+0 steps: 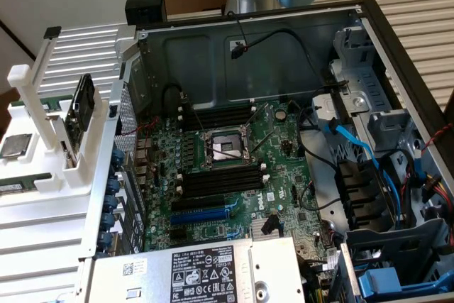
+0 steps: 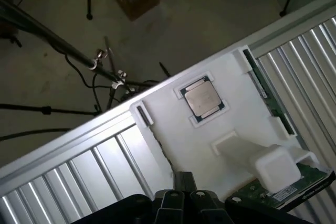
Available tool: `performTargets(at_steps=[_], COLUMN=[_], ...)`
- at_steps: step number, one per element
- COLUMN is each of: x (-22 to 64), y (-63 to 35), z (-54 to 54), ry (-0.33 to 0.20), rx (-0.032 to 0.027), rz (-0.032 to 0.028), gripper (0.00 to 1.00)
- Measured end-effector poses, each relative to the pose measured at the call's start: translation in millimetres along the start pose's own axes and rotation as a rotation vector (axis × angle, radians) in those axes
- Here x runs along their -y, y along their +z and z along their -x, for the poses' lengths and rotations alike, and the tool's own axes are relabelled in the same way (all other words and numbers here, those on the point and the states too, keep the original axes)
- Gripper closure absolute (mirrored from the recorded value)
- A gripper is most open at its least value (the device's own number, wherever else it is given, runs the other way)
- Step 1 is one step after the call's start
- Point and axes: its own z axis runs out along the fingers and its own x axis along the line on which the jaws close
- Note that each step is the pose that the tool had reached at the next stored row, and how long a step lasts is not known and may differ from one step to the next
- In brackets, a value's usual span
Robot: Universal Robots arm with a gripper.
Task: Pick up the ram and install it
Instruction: 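Pick up the ram and move it above insertion slot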
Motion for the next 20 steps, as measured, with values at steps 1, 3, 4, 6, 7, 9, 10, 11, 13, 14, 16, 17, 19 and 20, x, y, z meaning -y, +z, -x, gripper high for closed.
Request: performTargets(at_steps=[1, 3, 4, 6, 7, 9, 10, 11, 13, 14, 16, 17, 19, 20], x=[0.0, 0.1, 0.1, 0.0, 0.1, 0.1, 0.1, 0.1, 0.2, 0.2, 0.3, 0.3, 0.1, -0.4], y=[0.2, 0.2, 0.5, 0.8, 0.9, 1.4, 1.7, 2.1, 2.8, 3.5, 4.8, 5.6, 9.1, 11.2], z=[0.0, 0.0, 0.0, 0.0, 0.0, -0.1, -0.1, -0.1, -0.1, -0.1, -0.2, -0.3, -0.6, -1.0], ry=[-0.016, -0.051, -0.069, -0.105, -0.123, -0.159, -0.178, -0.197, -0.233, -0.249, -0.275, -0.287, -0.323, -0.336], rx=[0.0033, 0.0065, 0.0081, 0.0113, 0.0126, 0.0144, 0.0156, 0.0169, 0.0189, 0.0200, 0.0215, 0.0221, 0.0245, 0.0257], rz=[-0.0070, -0.0150, -0.0187, -0.0267, -0.0300, -0.0349, -0.0378, -0.0412, -0.0467, -0.0493, -0.0537, -0.0552, -0.0617, -0.0647], gripper=[0.90, 0.90, 0.90, 0.90, 0.90, 0.90, 0.90, 0.90, 0.90, 0.90, 0.90, 0.90, 0.90, 0.90])
